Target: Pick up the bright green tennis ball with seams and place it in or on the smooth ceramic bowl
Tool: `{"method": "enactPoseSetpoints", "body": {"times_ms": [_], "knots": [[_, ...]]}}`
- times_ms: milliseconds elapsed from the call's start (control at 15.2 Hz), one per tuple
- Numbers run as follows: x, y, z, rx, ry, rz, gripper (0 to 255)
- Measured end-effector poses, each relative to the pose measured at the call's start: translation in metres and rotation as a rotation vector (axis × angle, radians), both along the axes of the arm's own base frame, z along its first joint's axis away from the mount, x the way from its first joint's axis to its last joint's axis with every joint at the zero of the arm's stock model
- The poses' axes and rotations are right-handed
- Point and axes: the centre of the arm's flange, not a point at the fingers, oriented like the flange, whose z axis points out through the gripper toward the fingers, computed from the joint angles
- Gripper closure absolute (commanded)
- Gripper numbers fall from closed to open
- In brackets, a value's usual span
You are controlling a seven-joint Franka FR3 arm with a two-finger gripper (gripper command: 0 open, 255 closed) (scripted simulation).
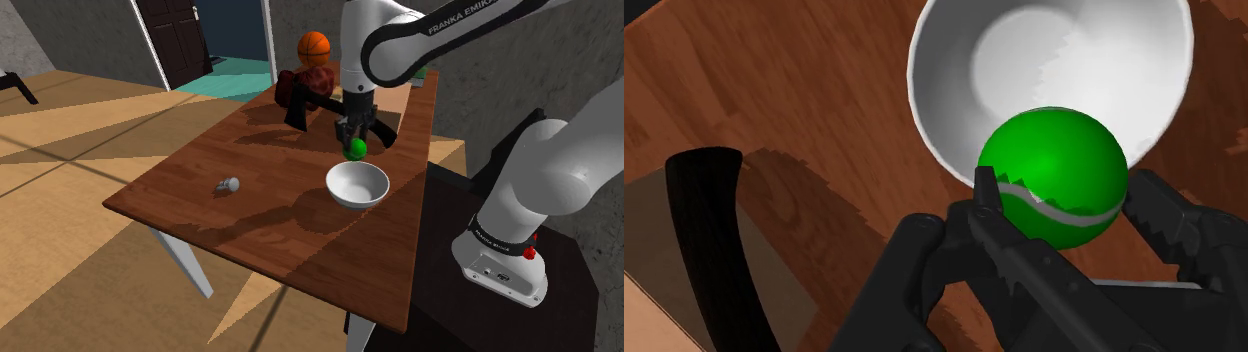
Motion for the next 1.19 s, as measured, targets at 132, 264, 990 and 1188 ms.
{"method": "enactPoseSetpoints", "body": {"times_ms": [132,264,990,1188], "knots": [[-0.024,0.005,-0.002,0.000,0.000,0.000,255],[-0.034,0.009,-0.008,0.000,0.000,0.000,255],[-0.038,0.008,-0.066,-0.001,0.000,-0.001,255],[-0.038,0.008,-0.078,0.000,0.000,-0.001,255]]}}
